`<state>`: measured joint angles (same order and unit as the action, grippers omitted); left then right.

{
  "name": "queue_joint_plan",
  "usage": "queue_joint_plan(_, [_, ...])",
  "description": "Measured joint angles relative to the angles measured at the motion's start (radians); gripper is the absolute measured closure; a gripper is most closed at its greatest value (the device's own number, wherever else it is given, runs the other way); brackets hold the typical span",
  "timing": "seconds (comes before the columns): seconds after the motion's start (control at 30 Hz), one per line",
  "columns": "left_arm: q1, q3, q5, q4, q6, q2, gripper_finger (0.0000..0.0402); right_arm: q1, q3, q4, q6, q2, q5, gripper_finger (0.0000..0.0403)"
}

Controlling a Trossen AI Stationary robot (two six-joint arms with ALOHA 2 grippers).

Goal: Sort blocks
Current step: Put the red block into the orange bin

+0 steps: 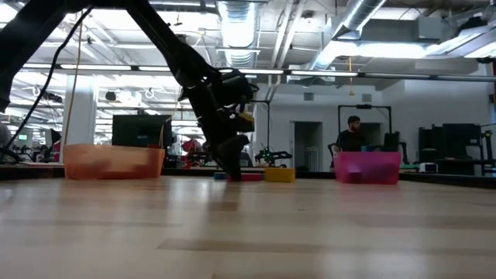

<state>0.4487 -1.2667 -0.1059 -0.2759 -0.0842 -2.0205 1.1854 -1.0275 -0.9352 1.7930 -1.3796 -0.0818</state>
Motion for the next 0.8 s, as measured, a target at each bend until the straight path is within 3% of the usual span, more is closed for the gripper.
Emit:
queue_joint_plan(0.27, [-0.023, 0.01, -0.047, -0.173, -0.058, 0.105, 0.0305, -0.04, 0.0, 0.0, -0.084, 0.0, -0.001, 0.0168])
queue_joint_plan(0.8, [-0.082, 0.005, -0.199, -0.674, 0.002, 0.547, 0.0305, -0.139, 0.0, -0.006, -0.264, 0.0, -0.033, 0.0168])
